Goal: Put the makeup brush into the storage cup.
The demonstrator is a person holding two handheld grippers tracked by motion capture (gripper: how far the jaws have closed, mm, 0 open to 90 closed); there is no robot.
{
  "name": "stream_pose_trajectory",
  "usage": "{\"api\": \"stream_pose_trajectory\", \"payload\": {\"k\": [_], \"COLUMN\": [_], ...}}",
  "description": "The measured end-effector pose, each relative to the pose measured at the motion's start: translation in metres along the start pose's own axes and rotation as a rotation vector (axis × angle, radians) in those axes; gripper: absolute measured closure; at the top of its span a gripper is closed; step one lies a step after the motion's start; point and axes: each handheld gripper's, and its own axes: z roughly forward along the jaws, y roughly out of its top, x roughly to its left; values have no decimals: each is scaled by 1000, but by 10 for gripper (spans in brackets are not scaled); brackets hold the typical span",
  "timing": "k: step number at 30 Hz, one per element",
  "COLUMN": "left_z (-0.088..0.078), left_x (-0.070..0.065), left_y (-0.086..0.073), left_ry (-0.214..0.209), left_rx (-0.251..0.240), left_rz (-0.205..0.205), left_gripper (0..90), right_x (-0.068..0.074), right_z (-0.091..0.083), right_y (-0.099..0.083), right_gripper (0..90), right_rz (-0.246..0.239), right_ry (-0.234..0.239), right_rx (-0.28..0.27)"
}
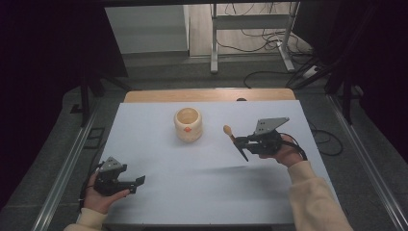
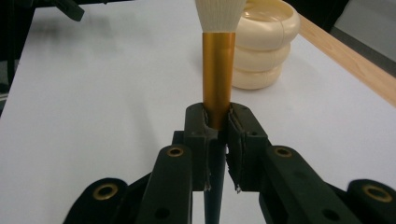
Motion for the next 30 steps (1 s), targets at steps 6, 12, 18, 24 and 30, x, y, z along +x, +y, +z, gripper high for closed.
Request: {"api": "stream_pose_trajectory", "payload": {"k": [6, 12, 18, 24, 30], "left_z": [0, -1, -1, -1, -1], "left_x": [0, 0, 0, 0, 0], "left_y": [0, 0, 0, 0, 1], "left_ry": [1, 1, 1, 0, -1], "left_rx": [-3, -1, -3, -5, -7], "left_rz": [-1, 2, 0, 0, -2], "left_gripper": [130, 130, 130, 130, 130], "right_x": [-1, 2, 2, 8, 13], "right_z": [-2, -1, -1, 4, 5], "right_y": [-1, 1, 2, 2, 2], "right_gripper": [792, 792, 792, 791, 791], "right_rz": [45, 80, 180, 215, 263], "right_ry": [-17, -37, -44, -46, -49], "right_rx": [0, 1, -32, -14, -5]}}
